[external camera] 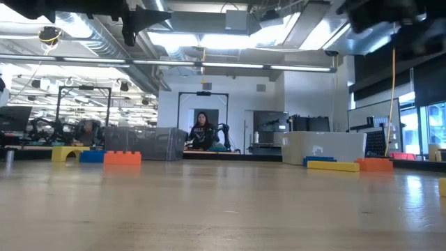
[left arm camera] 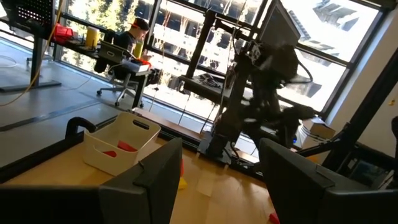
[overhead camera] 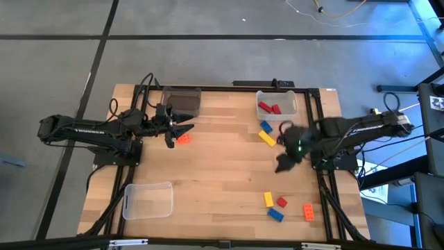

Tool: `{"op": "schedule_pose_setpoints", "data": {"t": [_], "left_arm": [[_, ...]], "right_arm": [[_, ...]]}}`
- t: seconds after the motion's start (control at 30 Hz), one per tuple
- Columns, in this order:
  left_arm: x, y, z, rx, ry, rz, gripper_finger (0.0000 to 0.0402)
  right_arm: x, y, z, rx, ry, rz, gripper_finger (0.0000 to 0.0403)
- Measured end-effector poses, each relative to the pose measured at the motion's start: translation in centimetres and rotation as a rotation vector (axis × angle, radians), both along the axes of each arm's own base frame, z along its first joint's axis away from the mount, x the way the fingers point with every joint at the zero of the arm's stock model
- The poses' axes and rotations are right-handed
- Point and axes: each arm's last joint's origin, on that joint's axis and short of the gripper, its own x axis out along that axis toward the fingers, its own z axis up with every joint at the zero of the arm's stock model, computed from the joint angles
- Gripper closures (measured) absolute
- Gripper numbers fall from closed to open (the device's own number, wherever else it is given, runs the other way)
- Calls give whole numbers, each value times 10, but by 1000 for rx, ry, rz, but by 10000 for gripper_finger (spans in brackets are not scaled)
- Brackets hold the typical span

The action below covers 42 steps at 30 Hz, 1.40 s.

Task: Sort & place blocks by color
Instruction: Put the red triangular block into the white bin

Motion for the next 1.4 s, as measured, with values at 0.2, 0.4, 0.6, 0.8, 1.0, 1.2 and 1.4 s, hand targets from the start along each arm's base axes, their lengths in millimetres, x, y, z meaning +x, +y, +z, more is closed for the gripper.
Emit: {"op": "schedule_pose_setpoints", "data": {"t": [0.2,0.4,0.6,0.8,1.0,1.2,1.4], "left_arm": [[0,0,0,0,0,0,195],[0,0,0,0,0,0,195],[0,0,0,0,-1,0,195],[0,0,0,-1,3,0,195],[0,0,0,-1,3,-1,195],[0,0,0,-1,4,-1,195],[0,0,-1,-1,5,0,195]], "right_arm": [[2,52,-23,39,190,78,128],[5,92,-54,-89,305,78,128],[19,109,-77,-244,345,65,128],[33,120,-95,-331,429,110,128],[34,130,-114,-369,495,136,128],[33,140,-127,-390,511,167,128],[34,141,-135,-421,520,162,128]]}}
